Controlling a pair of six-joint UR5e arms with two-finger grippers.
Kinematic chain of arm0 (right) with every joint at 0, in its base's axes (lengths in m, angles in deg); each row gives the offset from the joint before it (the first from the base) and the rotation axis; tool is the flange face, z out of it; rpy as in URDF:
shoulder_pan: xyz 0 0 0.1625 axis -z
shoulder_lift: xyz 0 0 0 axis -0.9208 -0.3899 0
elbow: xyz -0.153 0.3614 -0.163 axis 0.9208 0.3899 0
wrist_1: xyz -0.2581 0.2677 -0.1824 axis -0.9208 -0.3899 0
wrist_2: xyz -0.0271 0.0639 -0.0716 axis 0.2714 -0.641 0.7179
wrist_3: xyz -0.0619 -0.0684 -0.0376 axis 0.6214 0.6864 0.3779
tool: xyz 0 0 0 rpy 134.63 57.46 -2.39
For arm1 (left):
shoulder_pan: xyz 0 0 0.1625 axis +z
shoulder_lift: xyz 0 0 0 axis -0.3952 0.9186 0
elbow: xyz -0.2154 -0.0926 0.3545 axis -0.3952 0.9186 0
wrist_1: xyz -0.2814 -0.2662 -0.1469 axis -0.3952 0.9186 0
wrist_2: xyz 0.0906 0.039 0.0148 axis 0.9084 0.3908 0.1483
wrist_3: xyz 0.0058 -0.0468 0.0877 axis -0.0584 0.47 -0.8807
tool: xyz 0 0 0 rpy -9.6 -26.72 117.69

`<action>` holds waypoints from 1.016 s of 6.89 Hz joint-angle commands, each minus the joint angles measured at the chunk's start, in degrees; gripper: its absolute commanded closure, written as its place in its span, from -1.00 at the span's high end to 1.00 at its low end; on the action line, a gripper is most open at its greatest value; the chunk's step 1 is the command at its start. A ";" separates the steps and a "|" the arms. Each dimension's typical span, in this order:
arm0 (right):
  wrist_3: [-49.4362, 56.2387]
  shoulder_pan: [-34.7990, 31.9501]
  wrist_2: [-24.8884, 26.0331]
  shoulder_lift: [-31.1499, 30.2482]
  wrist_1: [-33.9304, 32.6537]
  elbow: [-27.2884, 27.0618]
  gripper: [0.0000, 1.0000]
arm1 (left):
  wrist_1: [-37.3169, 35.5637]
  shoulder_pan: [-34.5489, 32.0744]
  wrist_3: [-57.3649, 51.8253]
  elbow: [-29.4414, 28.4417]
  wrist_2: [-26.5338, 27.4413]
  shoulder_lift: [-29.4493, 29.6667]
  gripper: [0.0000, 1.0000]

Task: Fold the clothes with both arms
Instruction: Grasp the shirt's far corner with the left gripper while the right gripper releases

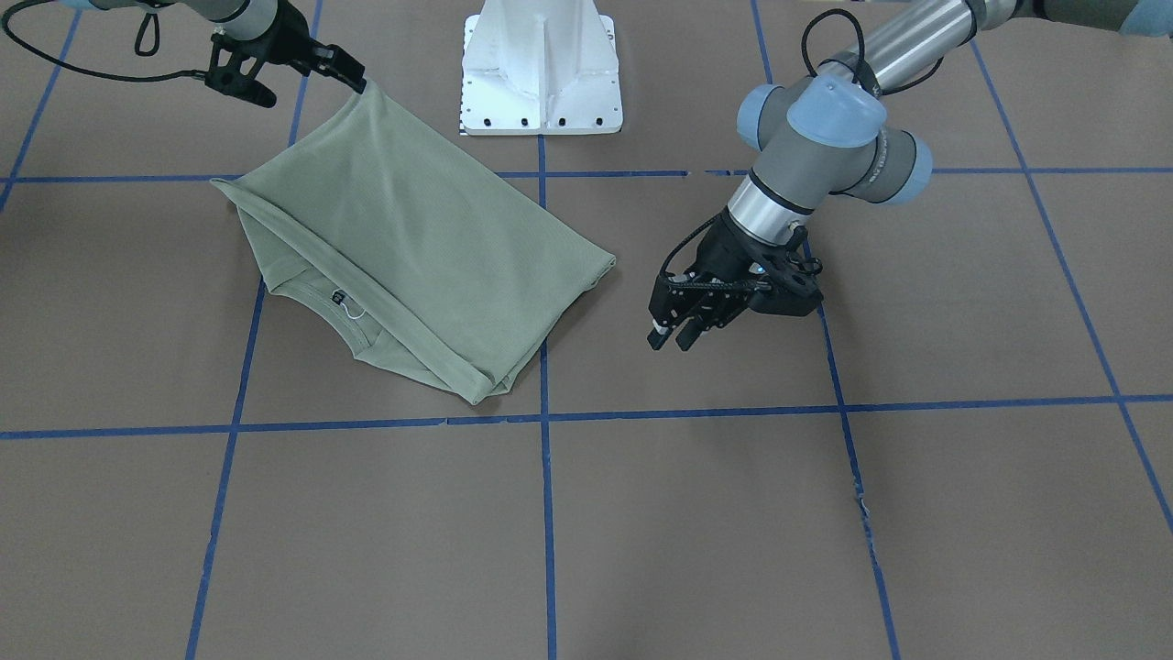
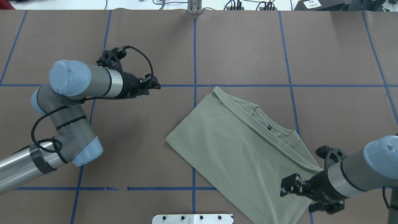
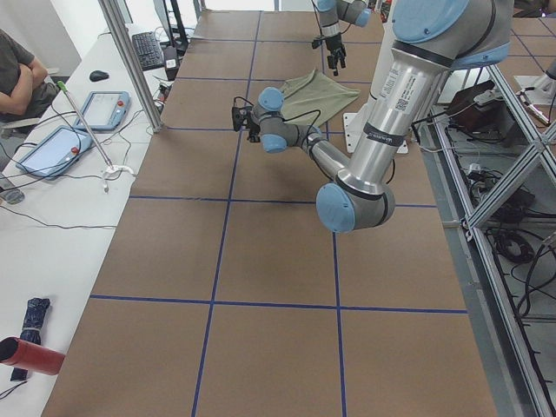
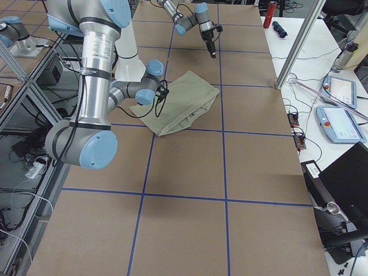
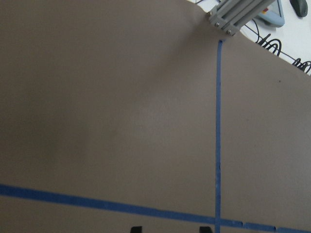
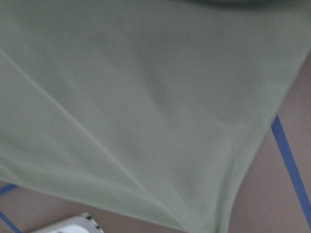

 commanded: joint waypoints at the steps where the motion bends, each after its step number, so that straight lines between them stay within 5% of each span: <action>1: 0.55 -13.52 0.36 7.27 -0.02 5.83 1.00 | -0.08 8.34 7.56 1.18 0.14 -1.07 0.30; 7: 0.64 -14.18 1.86 8.99 0.06 9.82 1.00 | -0.08 11.37 7.94 0.21 0.49 -1.16 0.21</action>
